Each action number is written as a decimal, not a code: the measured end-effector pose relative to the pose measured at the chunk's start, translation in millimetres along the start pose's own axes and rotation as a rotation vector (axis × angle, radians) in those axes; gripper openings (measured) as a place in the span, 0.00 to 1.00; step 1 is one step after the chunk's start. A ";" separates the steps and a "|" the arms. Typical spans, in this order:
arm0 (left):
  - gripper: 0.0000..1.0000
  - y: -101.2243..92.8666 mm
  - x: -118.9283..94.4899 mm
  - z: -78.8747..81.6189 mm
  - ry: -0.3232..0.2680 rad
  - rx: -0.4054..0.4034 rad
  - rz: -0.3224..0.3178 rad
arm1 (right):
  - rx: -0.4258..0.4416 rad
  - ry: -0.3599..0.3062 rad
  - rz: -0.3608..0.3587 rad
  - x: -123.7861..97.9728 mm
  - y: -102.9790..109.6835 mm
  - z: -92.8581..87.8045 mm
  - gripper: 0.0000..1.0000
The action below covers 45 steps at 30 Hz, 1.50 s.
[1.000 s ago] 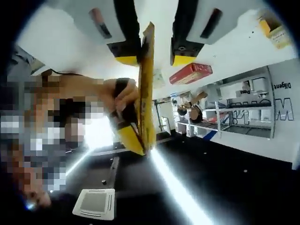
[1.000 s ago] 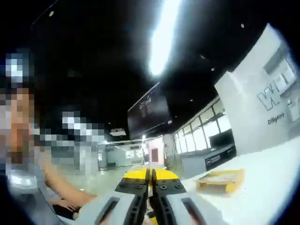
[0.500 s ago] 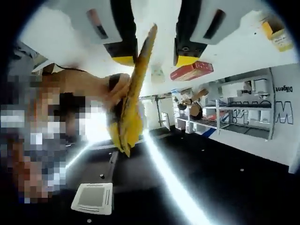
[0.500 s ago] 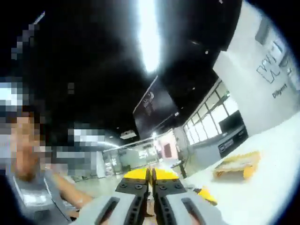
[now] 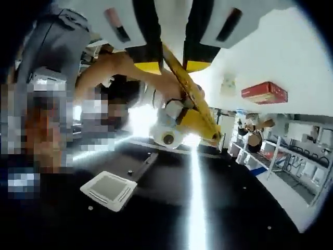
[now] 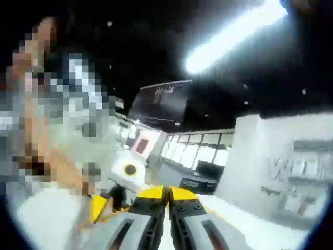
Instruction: Tear open the coffee pouch, take out the coffee, and pour the coffee from the pouch into the cup
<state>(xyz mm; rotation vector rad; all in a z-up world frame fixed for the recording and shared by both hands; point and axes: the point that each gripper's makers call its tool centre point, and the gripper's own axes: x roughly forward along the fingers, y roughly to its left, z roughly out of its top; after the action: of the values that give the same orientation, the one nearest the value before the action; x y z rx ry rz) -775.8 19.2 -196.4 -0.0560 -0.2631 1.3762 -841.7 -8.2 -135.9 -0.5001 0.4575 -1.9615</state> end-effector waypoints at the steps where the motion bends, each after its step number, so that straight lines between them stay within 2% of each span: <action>1: 0.19 -1.6 -0.2 1.9 -0.007 -0.013 -0.008 | -0.056 0.016 -0.016 0.6 -0.3 -1.5 0.03; 5: 0.19 -4.5 -2.6 7.3 -0.027 -0.026 -0.010 | -0.156 0.027 -0.085 0.3 -6.8 2.3 0.02; 7: 0.19 -2.1 -3.3 7.4 -0.024 -0.026 0.002 | -0.164 0.035 -0.092 2.0 -5.4 1.6 0.02; 8: 0.19 -1.2 -3.5 5.9 -0.017 -0.002 0.009 | -0.137 0.036 -0.088 2.2 -7.1 1.0 0.03; 9: 0.20 2.6 -3.5 3.6 -0.004 0.038 0.031 | -0.062 0.022 -0.085 1.6 -7.6 2.3 0.03; 11: 0.21 14.1 -3.2 4.4 -0.013 0.155 0.109 | 0.012 -0.023 -0.080 -2.6 -10.9 10.6 0.03; 12: 0.25 18.2 -3.9 7.6 -0.033 0.190 0.136 | 0.042 -0.056 -0.086 -5.4 -14.1 16.9 0.03; 15: 0.48 31.3 -7.9 20.8 -0.085 0.222 0.196 | 0.161 -0.144 -0.032 -10.2 -10.5 34.5 0.03; 16: 0.49 34.6 -10.8 22.8 -0.085 0.249 0.215 | 0.201 -0.173 -0.008 -10.8 -8.6 39.1 0.03; 17: 0.47 35.8 -13.6 24.2 -0.083 0.268 0.226 | 0.278 -0.188 0.066 -9.2 0.7 41.9 0.03; 18: 0.44 35.5 -16.0 25.0 -0.084 0.275 0.224 | 0.333 -0.201 0.078 -8.5 1.6 43.2 0.03; 20: 0.43 35.1 -19.1 25.6 -0.084 0.286 0.211 | 0.405 -0.203 0.152 -6.0 11.8 43.5 0.03; 21: 0.44 33.2 -18.5 25.3 -0.084 0.301 0.194 | 0.385 -0.208 0.128 -4.8 9.8 43.6 0.03; 22: 0.45 34.2 -18.0 22.7 -0.066 0.321 0.190 | 0.405 -0.215 0.135 -3.9 11.4 44.5 0.03; 23: 0.44 37.5 -18.2 20.0 -0.043 0.351 0.204 | 0.446 -0.225 0.162 -3.0 17.2 47.4 0.03; 24: 0.44 41.3 -16.4 14.8 -0.008 0.398 0.230 | 0.463 -0.235 0.159 -2.5 17.0 48.5 0.03; 25: 0.42 42.4 -14.9 12.9 -0.001 0.423 0.239 | 0.493 -0.241 0.169 -1.7 20.6 49.9 0.03; 27: 0.36 45.7 -13.2 9.4 0.023 0.480 0.258 | 0.563 -0.243 0.207 0.2 25.2 50.1 0.03; 29: 0.27 49.1 -14.3 12.5 0.020 0.551 0.286 | 0.624 -0.242 0.242 2.2 28.3 48.5 0.03; 30: 0.24 54.0 -17.2 12.9 0.033 0.574 0.321 | 0.677 -0.240 0.257 4.0 27.8 45.5 0.03; 31: 0.24 55.5 -18.6 14.3 0.027 0.569 0.328 | 0.720 -0.232 0.297 4.3 33.3 45.1 0.03; 33: 0.24 63.0 -25.4 18.7 0.016 0.572 0.361 | 0.761 -0.231 0.312 5.9 32.0 42.6 0.03; 35: 0.25 66.0 -31.5 20.2 0.016 0.565 0.381 | 0.813 -0.204 0.383 6.9 42.5 40.2 0.03; 36: 0.25 68.2 -35.4 22.3 0.008 0.562 0.400 | 0.839 -0.204 0.384 8.7 43.4 39.1 0.03; 38: 0.25 69.9 -37.5 24.4 0.004 0.566 0.416 | 0.929 -0.176 0.447 10.5 58.5 38.6 0.03; 40: 0.27 72.4 -40.5 27.7 0.004 0.601 0.441 | 1.026 -0.168 0.480 15.1 60.5 35.0 0.03; 43: 0.29 69.5 -39.9 30.5 -0.004 0.617 0.452 | 1.113 -0.175 0.515 15.0 66.7 36.9 0.02; 45: 0.30 68.9 -40.5 33.7 -0.013 0.634 0.461 | 1.114 -0.177 0.518 14.3 68.0 36.8 0.02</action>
<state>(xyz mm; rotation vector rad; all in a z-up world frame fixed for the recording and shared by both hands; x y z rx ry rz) -856.2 -10.5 -183.2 0.4442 0.1988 1.8639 -776.9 -52.8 -138.3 0.1653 -0.5764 -1.3639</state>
